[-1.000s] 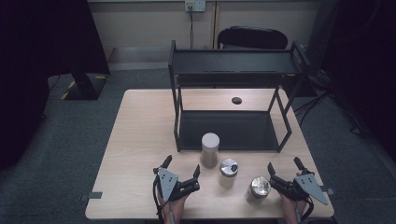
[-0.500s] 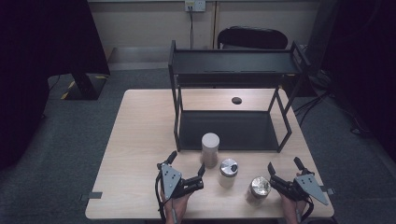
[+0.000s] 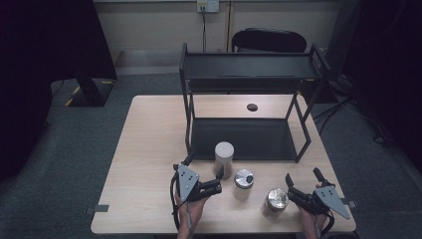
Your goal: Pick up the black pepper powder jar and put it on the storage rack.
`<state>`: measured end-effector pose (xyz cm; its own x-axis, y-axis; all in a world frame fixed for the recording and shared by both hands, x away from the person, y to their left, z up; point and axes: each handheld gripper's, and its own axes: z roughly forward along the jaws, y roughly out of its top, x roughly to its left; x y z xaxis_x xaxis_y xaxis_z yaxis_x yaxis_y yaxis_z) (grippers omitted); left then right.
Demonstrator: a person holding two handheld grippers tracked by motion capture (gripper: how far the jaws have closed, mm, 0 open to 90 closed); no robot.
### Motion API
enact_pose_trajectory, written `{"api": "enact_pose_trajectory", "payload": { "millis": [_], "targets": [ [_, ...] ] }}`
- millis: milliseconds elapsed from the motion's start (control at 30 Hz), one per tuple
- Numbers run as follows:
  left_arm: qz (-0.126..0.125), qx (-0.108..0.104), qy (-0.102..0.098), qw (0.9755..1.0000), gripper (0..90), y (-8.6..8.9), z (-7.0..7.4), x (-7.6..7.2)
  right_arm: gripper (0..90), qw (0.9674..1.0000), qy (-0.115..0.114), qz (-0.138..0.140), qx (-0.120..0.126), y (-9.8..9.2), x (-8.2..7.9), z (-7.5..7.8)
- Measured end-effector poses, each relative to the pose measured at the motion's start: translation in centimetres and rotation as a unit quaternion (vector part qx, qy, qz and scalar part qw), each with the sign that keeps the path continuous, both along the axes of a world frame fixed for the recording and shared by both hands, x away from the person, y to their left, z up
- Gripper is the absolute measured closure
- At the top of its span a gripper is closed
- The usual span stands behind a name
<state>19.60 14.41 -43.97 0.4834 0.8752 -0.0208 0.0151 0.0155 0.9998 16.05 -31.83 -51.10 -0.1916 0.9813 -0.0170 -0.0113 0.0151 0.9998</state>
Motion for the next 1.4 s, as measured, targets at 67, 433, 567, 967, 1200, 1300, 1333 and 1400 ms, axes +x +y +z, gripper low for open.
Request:
{"api": "enact_pose_trajectory", "payload": {
  "millis": [67, 433, 567, 967, 1200, 1300, 1333, 1400],
  "targets": [
    [-0.001, -0.002, -0.003, 1.0, 2.4, -0.1, 0.2, 0.2, 2.1, 1.0, 0.0, 0.0, 0.0, 0.0, 0.0, 0.0],
    [-0.014, 0.001, -0.009, 0.9999, 3.0, -1.1, 1.0, 1.4, 2.1, 1.0, 0.001, 0.002, -0.001, 0.0, 0.0, 0.0],
    [-0.015, 0.004, -0.01, 0.9998, 3.0, -1.5, 1.3, 1.8, 2.1, 1.0, 0.001, 0.002, 0.0, -0.1, 0.0, 0.0],
    [-0.013, -0.01, 0.001, 0.9999, 3.0, -1.6, 1.2, 3.1, 2.3, 1.0, 0.001, 0.002, 0.001, -0.1, 0.0, 0.0],
    [-0.018, -0.001, 0.009, 0.9998, 3.5, -1.8, 0.8, 3.6, 2.3, 1.0, 0.0, 0.003, 0.001, -0.1, 0.0, 0.0],
    [-0.02, 0.001, 0.014, 0.9997, 6.0, -1.9, 0.6, 3.9, 2.3, 1.0, 0.0, 0.003, 0.0, -0.1, 0.0, 0.0],
    [-0.025, 0.0, 0.015, 0.9996, 7.6, -1.8, 0.5, 4.0, 2.3, 1.0, 0.0, 0.003, 0.0, -0.1, 0.0, 0.0],
    [-0.028, 0.0, 0.021, 0.9994, 7.7, -1.9, 0.3, 4.0, 2.3, 1.0, 0.0, 0.003, 0.001, -0.1, 0.0, 0.0]
  ]
}}
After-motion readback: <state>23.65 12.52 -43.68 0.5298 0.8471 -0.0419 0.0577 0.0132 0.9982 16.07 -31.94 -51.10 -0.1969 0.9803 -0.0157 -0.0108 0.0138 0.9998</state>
